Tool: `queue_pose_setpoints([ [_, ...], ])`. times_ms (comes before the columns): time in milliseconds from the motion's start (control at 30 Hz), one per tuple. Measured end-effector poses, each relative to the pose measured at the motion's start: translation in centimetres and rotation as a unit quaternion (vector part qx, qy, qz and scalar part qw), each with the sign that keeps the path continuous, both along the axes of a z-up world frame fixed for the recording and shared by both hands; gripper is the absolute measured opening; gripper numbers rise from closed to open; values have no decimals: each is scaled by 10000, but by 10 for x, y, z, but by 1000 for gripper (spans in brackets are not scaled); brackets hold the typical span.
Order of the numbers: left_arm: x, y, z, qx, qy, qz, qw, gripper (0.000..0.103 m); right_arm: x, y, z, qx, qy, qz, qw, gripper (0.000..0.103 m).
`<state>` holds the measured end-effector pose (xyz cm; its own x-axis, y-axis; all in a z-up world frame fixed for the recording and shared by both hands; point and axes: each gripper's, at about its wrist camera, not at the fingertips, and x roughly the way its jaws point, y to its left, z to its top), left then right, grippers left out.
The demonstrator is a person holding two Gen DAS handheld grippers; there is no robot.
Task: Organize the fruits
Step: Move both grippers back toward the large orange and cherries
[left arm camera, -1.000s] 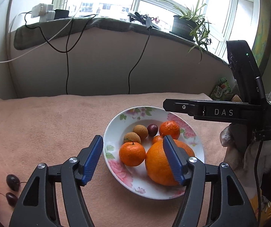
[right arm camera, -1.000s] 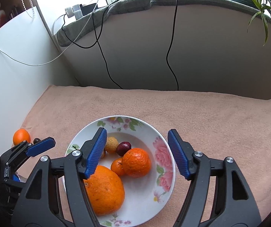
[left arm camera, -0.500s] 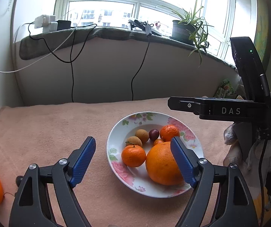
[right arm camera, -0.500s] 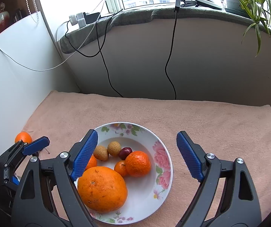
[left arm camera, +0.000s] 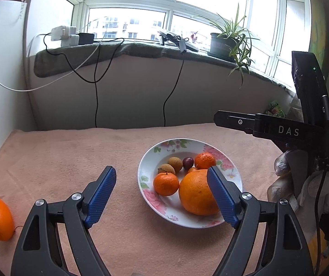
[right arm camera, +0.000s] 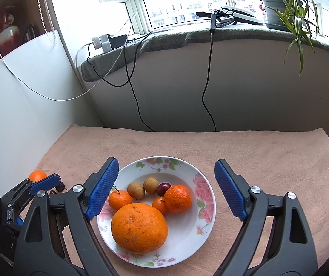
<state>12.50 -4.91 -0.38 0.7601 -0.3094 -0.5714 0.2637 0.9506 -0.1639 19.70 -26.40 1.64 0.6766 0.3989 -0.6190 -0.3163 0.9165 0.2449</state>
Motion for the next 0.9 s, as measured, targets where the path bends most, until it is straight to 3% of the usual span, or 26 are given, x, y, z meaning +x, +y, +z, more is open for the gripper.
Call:
queue_pose_setpoints([
  [367,-26,29,5,63,-103,293,9995,81,-18,27,10,-114,-154,329,9993,88],
  [900,-69,124,-7,-79,30,1368,9906,81,-33,112,10,-315,38,1239,9918,88],
])
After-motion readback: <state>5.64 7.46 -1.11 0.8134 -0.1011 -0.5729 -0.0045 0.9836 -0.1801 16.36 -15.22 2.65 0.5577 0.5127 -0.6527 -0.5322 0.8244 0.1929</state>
